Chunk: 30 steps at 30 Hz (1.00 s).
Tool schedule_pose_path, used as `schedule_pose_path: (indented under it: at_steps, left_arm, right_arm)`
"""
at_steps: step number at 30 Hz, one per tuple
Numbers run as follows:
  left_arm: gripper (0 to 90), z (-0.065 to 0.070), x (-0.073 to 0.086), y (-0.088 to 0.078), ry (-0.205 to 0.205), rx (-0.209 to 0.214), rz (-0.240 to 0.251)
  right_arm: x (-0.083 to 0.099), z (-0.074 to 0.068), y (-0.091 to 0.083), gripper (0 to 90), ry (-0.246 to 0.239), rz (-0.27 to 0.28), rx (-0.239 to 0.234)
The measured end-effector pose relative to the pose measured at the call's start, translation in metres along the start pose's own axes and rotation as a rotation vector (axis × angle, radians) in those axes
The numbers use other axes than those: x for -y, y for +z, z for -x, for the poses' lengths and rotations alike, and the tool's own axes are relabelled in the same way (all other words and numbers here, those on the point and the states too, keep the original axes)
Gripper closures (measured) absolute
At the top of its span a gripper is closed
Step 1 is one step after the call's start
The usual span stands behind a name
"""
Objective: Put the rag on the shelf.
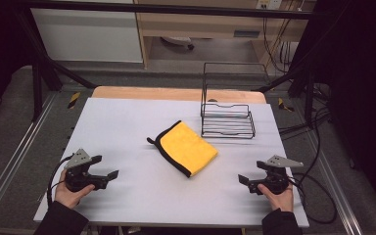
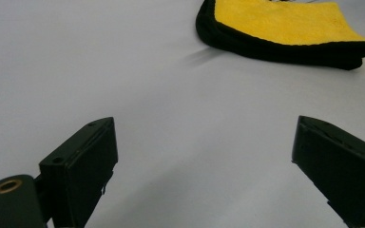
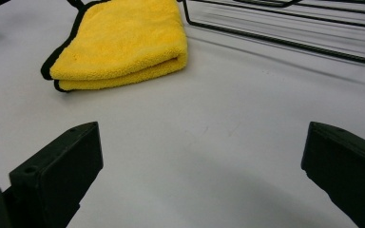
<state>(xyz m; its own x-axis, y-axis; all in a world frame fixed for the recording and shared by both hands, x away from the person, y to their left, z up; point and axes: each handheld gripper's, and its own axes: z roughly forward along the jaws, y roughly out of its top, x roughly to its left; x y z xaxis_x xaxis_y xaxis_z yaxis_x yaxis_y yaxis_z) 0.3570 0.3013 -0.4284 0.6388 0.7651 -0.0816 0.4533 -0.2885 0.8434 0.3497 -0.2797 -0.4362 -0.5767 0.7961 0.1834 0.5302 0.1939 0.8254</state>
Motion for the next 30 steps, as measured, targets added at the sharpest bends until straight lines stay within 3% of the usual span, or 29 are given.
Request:
schedule_pose_path:
  at_steps: [15,30]
  left_arm:
    - [7.8,0.0,0.002,0.0,0.001,-0.006,-0.005]
    - [7.3,0.0,0.001,-0.001,-0.01,-0.019,0.003]
  right_arm:
    - [-0.004,-0.012,0.008,1.7,-0.006,-0.033,0.003]
    - [-0.035,-0.061,0.042,9.2,-0.08,-0.063,0.027]
